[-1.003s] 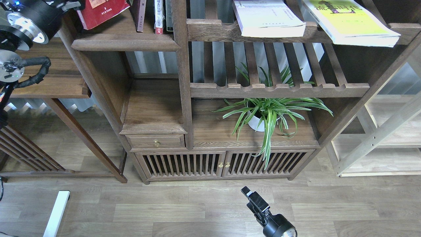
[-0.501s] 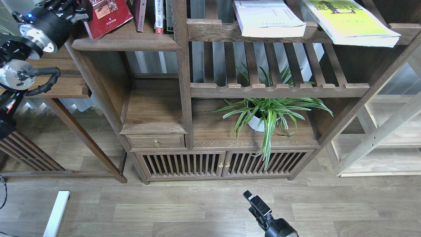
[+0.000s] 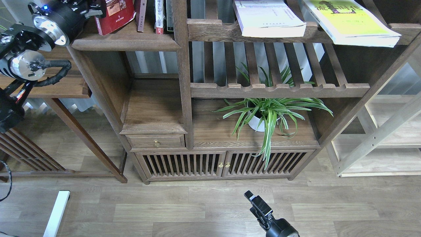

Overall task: Organize books on shelf
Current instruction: 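Release the red book and withdraw the left gripper from the top shelf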

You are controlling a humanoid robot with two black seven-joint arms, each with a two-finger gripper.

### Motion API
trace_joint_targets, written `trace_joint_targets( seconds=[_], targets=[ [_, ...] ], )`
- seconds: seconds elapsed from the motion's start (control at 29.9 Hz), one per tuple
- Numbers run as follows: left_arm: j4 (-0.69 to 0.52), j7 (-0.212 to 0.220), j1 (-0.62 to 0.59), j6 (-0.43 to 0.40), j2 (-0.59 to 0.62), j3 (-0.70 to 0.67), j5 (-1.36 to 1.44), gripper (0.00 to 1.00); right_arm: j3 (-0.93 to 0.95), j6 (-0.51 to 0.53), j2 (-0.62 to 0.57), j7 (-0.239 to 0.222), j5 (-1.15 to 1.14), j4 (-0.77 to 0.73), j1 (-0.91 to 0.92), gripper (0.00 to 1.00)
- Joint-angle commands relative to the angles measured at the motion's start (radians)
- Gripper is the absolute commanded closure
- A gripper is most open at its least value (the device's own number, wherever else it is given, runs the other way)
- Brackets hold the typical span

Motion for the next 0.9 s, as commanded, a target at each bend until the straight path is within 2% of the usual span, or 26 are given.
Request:
trace_joint_targets(
  seconds=[0.0,0.03,0.13,0.2,0.27,0.5,0.67,0.87],
  targets=[
    [0.003,-0.003,-0.003,0.0,-0.01,0.009,0.0,0.98,0.0,0.0,0.0,0.0,0.0,0.0,0.0,0.0],
    [0.003,-0.001,-0.004,0.0,-0.021,0.009,0.0,0.97,0.0,0.0,0.0,0.0,0.0,0.0,0.0,0.0],
    [0.004,0.002,-0.018,0.003,-0.047,0.009,0.001,0.85,0.0,0.0,0.0,0.0,0.0,0.001,0.0,0.0],
    [0.014,0.002,-0.023,0.003,-0.059,0.009,0.0,0.84,0.0,0.0,0.0,0.0,0.0,0.0,0.0,0.0],
    [0.02,0.0,-0.038,0.003,-0.069,0.009,0.001,0.76,-0.001,0.0,0.0,0.0,0.0,0.0,0.0,0.0],
    [0.027,0.002,-0.057,0.003,-0.072,0.01,0.001,0.62,0.0,0.0,-0.003,0.0,0.0,0.001,-0.004,0.0],
    [0.027,-0.008,-0.061,0.003,-0.079,0.009,0.0,0.57,-0.001,0.0,-0.009,0.0,0.0,0.001,-0.011,0.0],
    [0.03,-0.009,-0.078,0.003,-0.089,-0.007,0.0,0.57,-0.001,0.0,-0.009,0.0,0.0,0.001,-0.012,0.0]
  ],
)
